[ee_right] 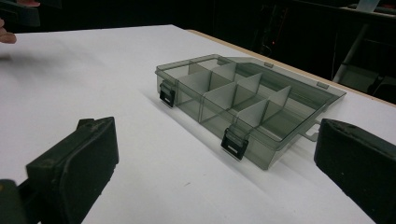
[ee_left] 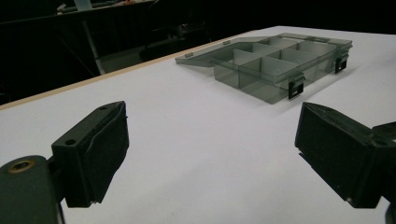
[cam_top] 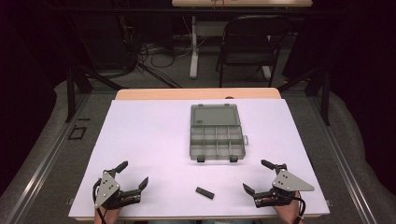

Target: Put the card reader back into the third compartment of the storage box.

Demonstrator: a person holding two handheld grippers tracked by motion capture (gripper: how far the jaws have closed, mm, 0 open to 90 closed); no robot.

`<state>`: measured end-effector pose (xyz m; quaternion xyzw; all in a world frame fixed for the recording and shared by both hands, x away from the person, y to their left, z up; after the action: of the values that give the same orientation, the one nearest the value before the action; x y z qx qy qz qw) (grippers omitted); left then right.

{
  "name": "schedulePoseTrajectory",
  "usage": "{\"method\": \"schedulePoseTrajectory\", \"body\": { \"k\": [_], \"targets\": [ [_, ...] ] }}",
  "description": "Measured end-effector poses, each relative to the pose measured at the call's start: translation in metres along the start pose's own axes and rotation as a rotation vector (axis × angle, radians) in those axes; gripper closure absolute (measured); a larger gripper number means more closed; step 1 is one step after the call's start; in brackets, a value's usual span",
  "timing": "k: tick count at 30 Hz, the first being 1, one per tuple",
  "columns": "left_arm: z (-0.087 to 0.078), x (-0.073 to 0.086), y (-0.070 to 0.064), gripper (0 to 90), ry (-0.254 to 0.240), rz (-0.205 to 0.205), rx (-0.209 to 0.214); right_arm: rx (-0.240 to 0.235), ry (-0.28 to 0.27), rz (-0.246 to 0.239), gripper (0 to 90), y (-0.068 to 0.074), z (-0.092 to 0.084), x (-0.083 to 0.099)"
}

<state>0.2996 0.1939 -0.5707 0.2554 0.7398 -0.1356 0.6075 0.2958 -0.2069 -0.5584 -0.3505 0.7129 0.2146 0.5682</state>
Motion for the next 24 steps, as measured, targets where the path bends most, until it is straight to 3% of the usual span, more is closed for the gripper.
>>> {"method": "schedulePoseTrajectory", "body": {
  "k": [11, 24],
  "targets": [
    [0.002, -0.001, -0.001, 10.1, 0.007, 0.006, 0.000, 0.008, 0.022, 0.002, 0.0, 0.001, 0.004, -0.002],
    [0.003, 0.000, -0.001, 10.1, 0.014, 0.006, 0.006, -0.022, 0.073, 0.015, 0.0, 0.016, 0.019, -0.006]
  ]
}}
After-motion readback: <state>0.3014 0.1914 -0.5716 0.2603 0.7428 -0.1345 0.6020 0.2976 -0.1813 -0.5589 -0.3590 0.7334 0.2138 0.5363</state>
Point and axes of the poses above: each handheld gripper's, and its own axes: z roughly forward along the jaws, x roughly out of its underside, y roughly to its left, the point moved 8 cm from there along z, roughly forward along the jaws, and after that the axes turned 3 degrees about -x, right-handed, at the moved point
